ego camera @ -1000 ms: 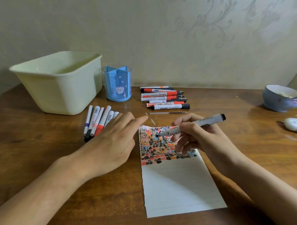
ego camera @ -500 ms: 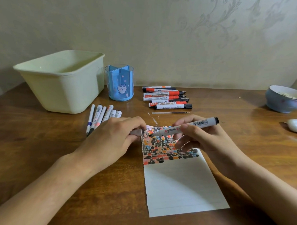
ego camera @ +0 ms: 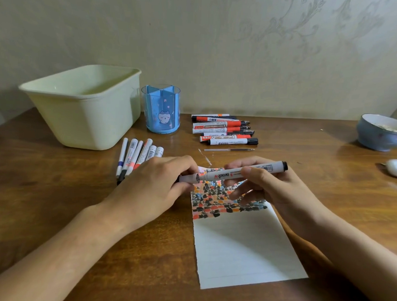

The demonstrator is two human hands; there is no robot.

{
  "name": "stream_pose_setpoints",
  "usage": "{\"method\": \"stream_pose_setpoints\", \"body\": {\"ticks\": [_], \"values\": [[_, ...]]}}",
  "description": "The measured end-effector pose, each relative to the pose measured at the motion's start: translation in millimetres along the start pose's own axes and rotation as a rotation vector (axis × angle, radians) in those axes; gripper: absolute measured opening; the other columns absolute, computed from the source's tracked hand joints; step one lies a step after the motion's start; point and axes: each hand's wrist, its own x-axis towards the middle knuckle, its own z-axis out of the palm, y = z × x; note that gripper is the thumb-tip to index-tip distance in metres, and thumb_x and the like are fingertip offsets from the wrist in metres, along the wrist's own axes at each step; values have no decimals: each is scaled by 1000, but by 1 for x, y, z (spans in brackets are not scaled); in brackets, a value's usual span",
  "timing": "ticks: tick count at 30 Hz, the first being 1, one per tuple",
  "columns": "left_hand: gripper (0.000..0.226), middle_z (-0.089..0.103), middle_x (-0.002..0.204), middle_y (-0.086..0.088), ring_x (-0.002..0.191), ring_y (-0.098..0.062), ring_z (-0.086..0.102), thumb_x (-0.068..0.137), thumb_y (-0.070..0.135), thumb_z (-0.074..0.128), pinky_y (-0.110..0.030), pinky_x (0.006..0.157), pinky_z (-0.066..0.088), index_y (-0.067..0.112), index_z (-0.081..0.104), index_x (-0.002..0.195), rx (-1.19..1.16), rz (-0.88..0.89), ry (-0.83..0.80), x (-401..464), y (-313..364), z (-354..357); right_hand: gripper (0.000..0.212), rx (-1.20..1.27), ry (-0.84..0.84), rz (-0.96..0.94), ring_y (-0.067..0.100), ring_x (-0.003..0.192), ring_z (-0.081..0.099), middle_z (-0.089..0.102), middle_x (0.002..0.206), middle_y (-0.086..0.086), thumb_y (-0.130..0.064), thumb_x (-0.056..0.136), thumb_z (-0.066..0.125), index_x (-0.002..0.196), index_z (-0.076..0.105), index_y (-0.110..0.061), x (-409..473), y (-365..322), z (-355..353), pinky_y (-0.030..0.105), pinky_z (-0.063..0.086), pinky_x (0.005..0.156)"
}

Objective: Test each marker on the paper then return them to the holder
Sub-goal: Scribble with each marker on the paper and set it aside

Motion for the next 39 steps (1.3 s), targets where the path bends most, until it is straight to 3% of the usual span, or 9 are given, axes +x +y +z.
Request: {"method": "stream_pose_setpoints", "body": {"ticks": [9,12,16,19,23,28,31,35,39], "values": [[19,60,95,26,89,5,57,92,30,66,-9,63,41,39,57,106,-13,7,-1,0,1,1,26,-9,-13,7,28,79,73,77,96,11,-31,91,70,108,68,-11,0,0,1,28,60,67],[20,61,97,23,91,3,57,90,33,66,-8,68,39,41,56,106,-10,28,0,0,2,2,31,0,-29,7,27,77,73,76,93,11,-24,84,73,105,60,-7,-2,1,3,28,59,65],[23,58,94,20,90,-2,57,90,38,64,-13,71,42,43,54,110,8,21,41,2,0,2,30,-105,0,-35,27,78,75,76,89,10,-22,74,75,100,66,-10,-2,-2,0,28,60,64],[23,56,91,19,86,-1,54,87,51,54,-15,67,40,39,56,107,9,1,59,3,-2,2,27,-131,22,-55,26,77,75,76,91,9,-21,72,77,97,71,-12,-1,-3,-3,27,60,64],[41,58,83,16,78,-2,55,82,66,36,-17,61,39,40,59,104,56,37,49,3,-3,0,22,-139,33,-56,22,73,74,77,86,7,-20,75,76,95,75,-13,0,-2,-5,26,60,64],[47,57,70,21,73,-1,58,80,66,34,-12,53,35,39,61,107,43,45,20,2,-1,-1,28,-181,15,-72,22,69,71,73,79,5,-30,78,69,98,74,-11,-2,0,-4,26,58,65],[44,56,63,26,80,7,57,81,61,41,-9,62,43,34,65,106,-39,50,29,2,2,-4,30,-200,-2,-76,17,68,71,74,76,3,-31,79,67,101,74,-11,-3,-4,-5,23,57,64],[38,49,72,53,82,22,53,83,48,50,-1,67,40,23,70,103,-108,82,97,0,9,-7,27,-185,-15,-71,20,74,73,76,86,7,-28,83,66,102,74,-10,-3,-6,-7,29,60,69],[29,49,55,40,75,27,51,84,40,57,3,58,36,18,73,96,-110,114,155,-2,14,-9,25,-131,-40,-46,24,82,74,77,91,10,-25,85,63,102,74,-11,-5,-7,-4,30,61,73]]}}
